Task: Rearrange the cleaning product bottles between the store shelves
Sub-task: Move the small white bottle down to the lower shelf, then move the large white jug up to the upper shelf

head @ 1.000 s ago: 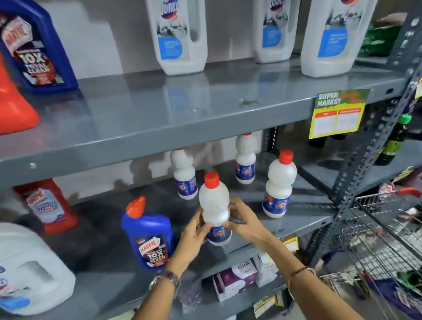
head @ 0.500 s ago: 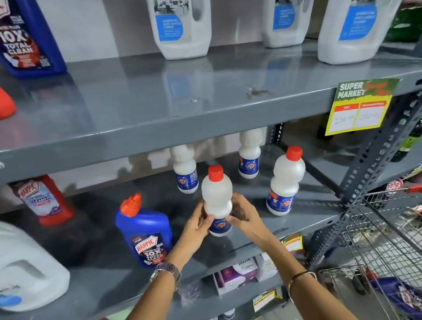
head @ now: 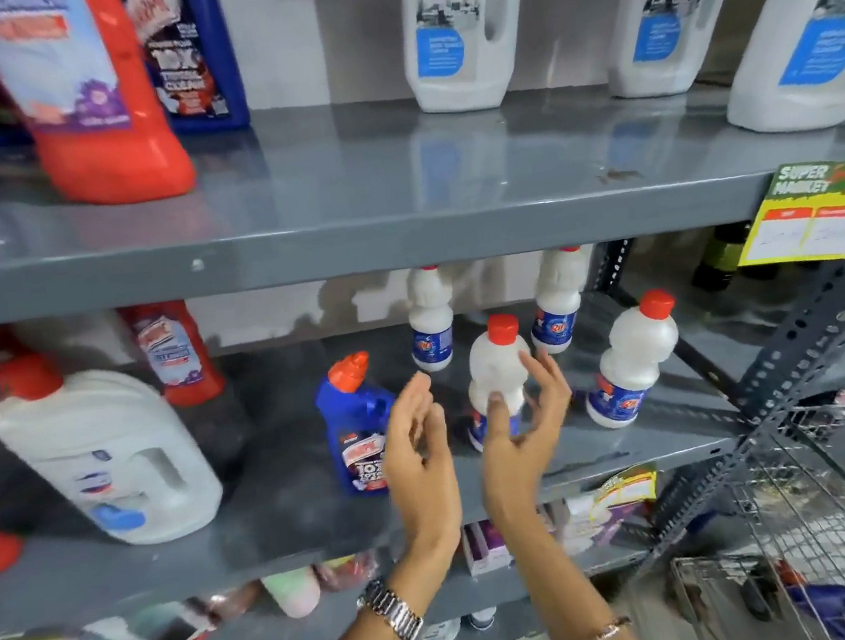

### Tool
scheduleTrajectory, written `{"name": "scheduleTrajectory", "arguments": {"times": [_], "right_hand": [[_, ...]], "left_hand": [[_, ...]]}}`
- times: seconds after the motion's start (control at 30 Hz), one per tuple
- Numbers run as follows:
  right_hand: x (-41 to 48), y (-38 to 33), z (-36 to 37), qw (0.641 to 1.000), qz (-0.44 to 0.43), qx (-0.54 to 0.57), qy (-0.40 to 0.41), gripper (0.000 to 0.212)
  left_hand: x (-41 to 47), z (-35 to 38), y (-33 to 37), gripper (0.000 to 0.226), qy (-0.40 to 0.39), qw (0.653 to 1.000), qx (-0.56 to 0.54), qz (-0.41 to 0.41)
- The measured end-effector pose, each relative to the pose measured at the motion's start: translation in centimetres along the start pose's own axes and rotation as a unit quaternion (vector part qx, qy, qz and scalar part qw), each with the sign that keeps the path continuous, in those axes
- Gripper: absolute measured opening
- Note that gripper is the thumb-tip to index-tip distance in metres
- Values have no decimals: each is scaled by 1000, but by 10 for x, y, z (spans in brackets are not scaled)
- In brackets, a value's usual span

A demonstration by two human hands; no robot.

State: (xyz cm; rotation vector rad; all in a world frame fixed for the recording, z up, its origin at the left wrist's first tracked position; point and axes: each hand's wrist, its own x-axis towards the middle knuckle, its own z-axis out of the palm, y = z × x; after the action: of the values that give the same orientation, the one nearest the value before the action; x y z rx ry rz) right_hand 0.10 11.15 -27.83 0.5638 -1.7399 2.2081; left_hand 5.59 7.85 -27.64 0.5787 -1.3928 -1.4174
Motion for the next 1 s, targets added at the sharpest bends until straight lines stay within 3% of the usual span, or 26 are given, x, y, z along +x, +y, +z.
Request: {"name": "scheduleTrajectory", "arguments": {"times": [0.1,0.23,0.37,0.43,0.5,0.6,0.67,0.83,1.0], "right_hand": [[-26,-29,47,995,-50,31,-80,45],[-67,-48,109,966,-56,33,-250,48],[-97,-41,165,914,35,-24,-403,67],[-103,-37,186,887,66,-48,-454,72],[-105,-33,198,868,79,-48,-489,65],[-112,-28,210,874,78,-39,-478,50],[-114,-24,213,883,80,-37,-461,47],[-115,-21,213,888,85,-18,-452,45],[-120,-23,202,888,77,-3,-454,47]], "left_hand": [[17,-39,30,24,124,989,28,75],[51,-122,42,30,260,954,68,133],[79,-220,24,53,349,930,115,15],[92,-260,17,70,316,938,142,-21],[105,-284,16,79,229,956,179,-42],[119,-309,13,86,95,970,211,-71],[123,-315,11,87,48,976,193,-89],[125,-318,10,68,24,986,130,-97],[114,-319,15,54,50,984,151,-75]]}}
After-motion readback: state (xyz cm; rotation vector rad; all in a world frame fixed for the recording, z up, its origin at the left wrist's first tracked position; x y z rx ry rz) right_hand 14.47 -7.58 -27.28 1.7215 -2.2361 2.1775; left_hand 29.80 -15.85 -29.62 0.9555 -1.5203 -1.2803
